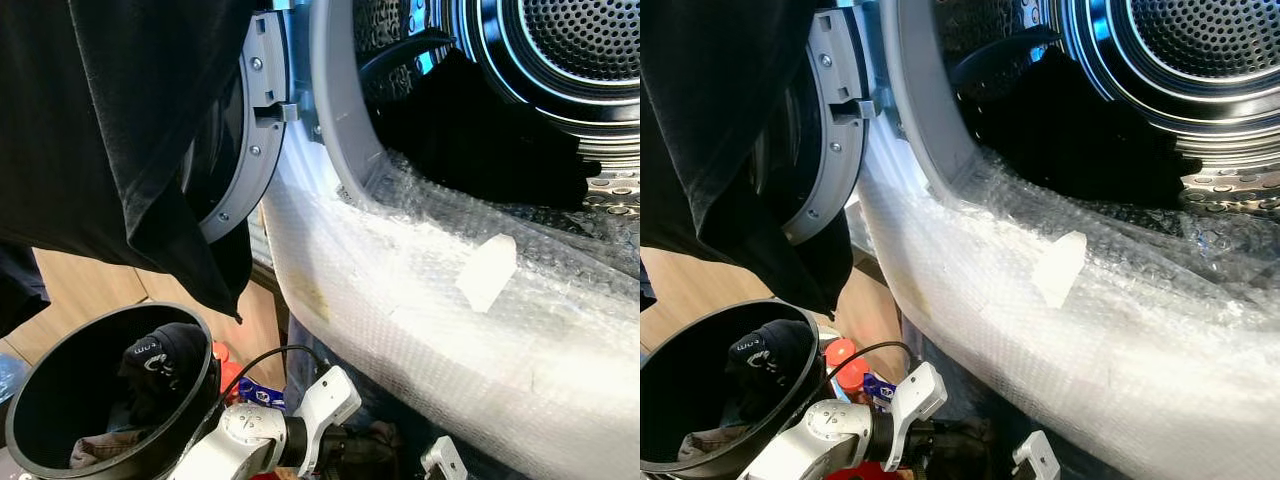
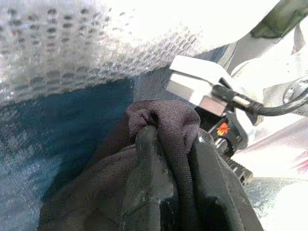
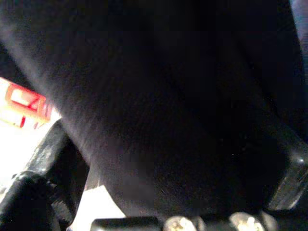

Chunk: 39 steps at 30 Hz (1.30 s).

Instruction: Clothes washing

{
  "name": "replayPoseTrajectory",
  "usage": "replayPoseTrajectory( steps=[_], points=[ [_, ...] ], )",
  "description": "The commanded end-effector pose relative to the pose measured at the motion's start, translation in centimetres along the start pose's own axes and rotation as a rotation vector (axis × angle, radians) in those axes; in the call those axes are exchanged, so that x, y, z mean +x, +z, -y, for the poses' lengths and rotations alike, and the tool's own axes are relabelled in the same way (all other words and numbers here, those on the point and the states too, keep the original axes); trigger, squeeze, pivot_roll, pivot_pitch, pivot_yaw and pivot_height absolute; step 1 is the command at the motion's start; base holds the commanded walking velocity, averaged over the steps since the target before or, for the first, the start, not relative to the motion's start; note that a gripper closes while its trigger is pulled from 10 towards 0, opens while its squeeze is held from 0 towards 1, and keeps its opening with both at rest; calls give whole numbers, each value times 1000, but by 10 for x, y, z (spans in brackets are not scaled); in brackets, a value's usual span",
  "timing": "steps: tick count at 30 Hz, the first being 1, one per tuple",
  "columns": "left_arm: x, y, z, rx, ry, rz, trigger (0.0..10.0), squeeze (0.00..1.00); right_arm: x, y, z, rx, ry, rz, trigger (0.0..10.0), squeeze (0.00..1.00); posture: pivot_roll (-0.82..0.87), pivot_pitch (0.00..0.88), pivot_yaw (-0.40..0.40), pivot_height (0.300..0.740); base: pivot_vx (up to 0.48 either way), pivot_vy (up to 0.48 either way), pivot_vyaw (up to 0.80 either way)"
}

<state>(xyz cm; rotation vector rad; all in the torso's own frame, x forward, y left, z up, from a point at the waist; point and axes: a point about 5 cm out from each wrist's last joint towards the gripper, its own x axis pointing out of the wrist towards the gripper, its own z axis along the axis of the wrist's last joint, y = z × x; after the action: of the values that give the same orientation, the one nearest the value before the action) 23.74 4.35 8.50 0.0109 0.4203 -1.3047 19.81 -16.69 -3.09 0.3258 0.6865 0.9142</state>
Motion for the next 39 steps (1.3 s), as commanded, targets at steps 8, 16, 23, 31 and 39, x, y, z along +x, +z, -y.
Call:
replayPoseTrajectory(
  steps=[8,16,23,31,39],
  points=[
    [0,13,0,18,4,56,0,0,3,-1,4,20,-42,14,10000,0,84,0,9,740,0,0,0],
    [2,19,0,27,12,77,0,0,8,-3,8,55,-104,30,10000,0,87,0,7,740,0,0,0],
    [3,23,-2,33,18,88,0,0,13,-7,9,98,-148,47,10000,0,88,0,7,740,0,0,0],
    [3,26,-4,39,25,96,0,0,12,-12,8,128,-165,52,10000,0,90,0,4,740,0,0,0],
    [3,26,-5,37,32,92,0,0,15,-9,7,170,-136,113,3843,0,91,0,10,740,0,0,0]
  ],
)
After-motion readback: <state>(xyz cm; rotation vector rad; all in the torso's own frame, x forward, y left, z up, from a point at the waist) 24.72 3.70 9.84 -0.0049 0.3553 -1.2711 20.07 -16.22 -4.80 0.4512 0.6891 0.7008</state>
